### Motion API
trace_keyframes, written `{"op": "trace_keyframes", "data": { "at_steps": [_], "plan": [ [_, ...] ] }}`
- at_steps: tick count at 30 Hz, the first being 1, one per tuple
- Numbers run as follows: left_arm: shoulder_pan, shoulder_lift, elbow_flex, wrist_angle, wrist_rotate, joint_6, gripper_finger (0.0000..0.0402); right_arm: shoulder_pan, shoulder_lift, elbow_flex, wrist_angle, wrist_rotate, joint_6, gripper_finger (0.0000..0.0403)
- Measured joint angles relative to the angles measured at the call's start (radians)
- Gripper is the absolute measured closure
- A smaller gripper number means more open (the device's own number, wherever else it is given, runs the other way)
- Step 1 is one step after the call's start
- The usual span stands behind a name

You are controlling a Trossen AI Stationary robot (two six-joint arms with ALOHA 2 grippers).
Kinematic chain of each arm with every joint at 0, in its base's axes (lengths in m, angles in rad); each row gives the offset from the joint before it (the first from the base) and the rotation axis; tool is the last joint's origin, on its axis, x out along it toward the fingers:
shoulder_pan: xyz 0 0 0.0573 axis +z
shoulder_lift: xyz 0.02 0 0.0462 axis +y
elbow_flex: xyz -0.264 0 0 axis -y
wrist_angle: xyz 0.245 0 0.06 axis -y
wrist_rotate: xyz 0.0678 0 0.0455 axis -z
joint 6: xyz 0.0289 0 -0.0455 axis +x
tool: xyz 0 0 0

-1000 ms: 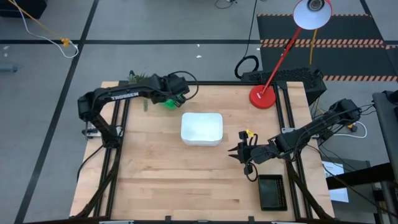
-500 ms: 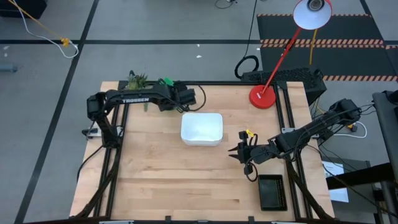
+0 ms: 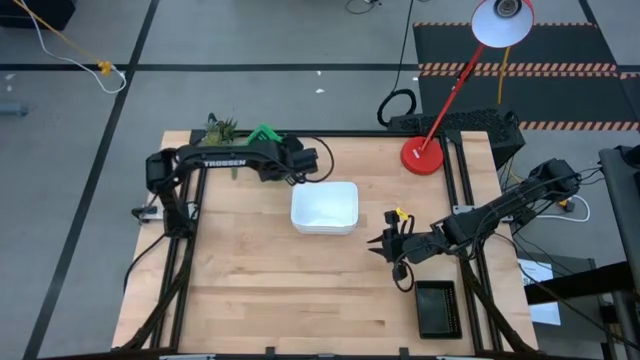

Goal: Stack baskets by color
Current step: Stack the bottom green bin on top of the top green bins

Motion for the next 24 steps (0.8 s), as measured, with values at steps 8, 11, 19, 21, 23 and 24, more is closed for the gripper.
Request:
{"op": "trace_keyframes", "data": {
  "at_steps": [8, 11, 19, 21, 23, 24],
  "plan": [
    [0.012, 0.091, -0.002, 0.013, 0.001, -0.041, 0.0354, 0.000, 0.000, 0.000, -0.003, -0.026, 0.019, 0.0326],
    [0.008, 0.092, -0.001, 0.027, 0.007, -0.053, 0.0333, 0.000, 0.000, 0.000, -0.006, -0.026, 0.019, 0.0326],
    [0.009, 0.063, -0.001, 0.036, 0.017, 0.004, 0.0300, 0.000, 0.000, 0.000, -0.006, -0.026, 0.019, 0.0326],
    [0.011, 0.044, -0.001, 0.028, 0.039, 0.045, 0.0299, 0.000, 0.000, 0.000, -0.008, -0.026, 0.019, 0.0326],
    [0.019, 0.018, -0.001, 0.022, 0.083, 0.087, 0.0298, 0.000, 0.000, 0.000, -0.009, -0.026, 0.021, 0.0326],
    [0.024, 0.003, -0.001, 0.012, 0.110, 0.111, 0.0298, 0.000, 0.000, 0.000, -0.013, -0.026, 0.022, 0.0326]
  ]
}}
